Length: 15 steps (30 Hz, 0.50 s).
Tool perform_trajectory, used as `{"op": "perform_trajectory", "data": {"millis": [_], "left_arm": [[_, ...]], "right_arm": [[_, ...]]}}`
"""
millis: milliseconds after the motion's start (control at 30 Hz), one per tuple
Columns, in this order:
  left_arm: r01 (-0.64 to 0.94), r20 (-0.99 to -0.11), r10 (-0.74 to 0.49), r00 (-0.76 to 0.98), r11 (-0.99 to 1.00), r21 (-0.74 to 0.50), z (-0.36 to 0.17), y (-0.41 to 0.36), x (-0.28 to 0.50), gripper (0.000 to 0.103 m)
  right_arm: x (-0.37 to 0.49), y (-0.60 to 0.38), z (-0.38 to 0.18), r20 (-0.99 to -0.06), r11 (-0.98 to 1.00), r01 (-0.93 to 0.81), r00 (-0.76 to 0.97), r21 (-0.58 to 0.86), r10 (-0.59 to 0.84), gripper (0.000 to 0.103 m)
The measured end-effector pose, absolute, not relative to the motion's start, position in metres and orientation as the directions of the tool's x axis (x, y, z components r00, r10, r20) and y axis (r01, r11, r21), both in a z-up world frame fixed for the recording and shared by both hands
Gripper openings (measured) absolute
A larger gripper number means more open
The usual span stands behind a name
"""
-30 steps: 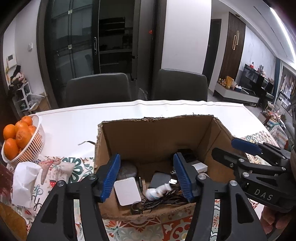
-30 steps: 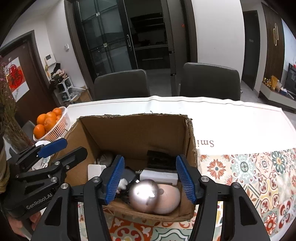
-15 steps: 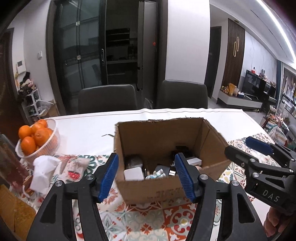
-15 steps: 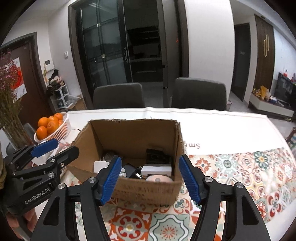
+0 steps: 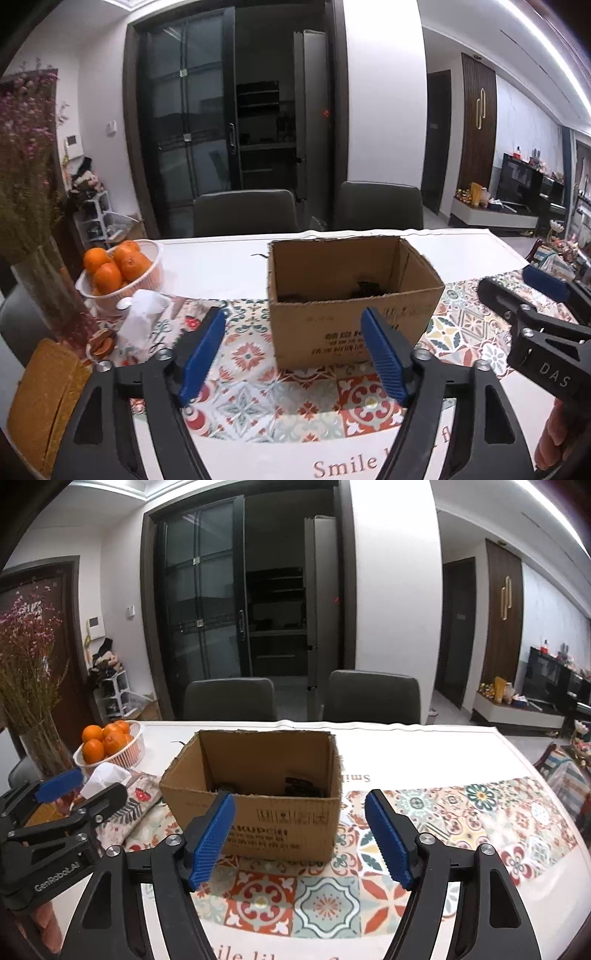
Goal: Organize rigid objects
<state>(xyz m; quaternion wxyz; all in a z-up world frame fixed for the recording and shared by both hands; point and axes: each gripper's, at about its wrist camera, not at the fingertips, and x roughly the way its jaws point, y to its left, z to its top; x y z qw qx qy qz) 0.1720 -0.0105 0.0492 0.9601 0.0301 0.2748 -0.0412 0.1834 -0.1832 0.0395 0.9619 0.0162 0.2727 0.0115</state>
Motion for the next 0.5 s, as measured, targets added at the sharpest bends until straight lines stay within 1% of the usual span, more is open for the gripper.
{"op": "perform_trajectory", "data": {"millis": [100,233,400,433,500], "left_arm": [[0.071,-0.524,-0.036,0.851,0.996,0.046,0.049,-0.007,0.158,0.081],[0.043,-0.509,-0.015,0.861,0.998,0.044,0.048,-0.003,0.142,0.09],[0.009,-0.483,0.01,0.875,0.999,0.038,0.048,-0.001,0.125,0.097],[0.004,-0.477,0.018,0.879,0.999,0.045,0.048,-0.002,0.121,0.1],[-0.016,-0.464,0.042,0.885,0.998,0.059,0.049,-0.002,0.116,0.101]], "right_arm": [[0.169,-0.182,0.039,-0.51,0.999,0.008,0.86,0.033,0.01,0.077],[0.155,-0.182,0.036,-0.508,0.999,0.022,0.861,0.039,0.001,0.08],[0.141,-0.18,0.037,-0.5,0.999,0.027,0.866,0.041,-0.003,0.084],[0.138,-0.18,0.037,-0.497,0.999,0.028,0.868,0.041,-0.004,0.084],[0.132,-0.179,0.038,-0.489,0.999,0.033,0.872,0.039,-0.009,0.084]]}}
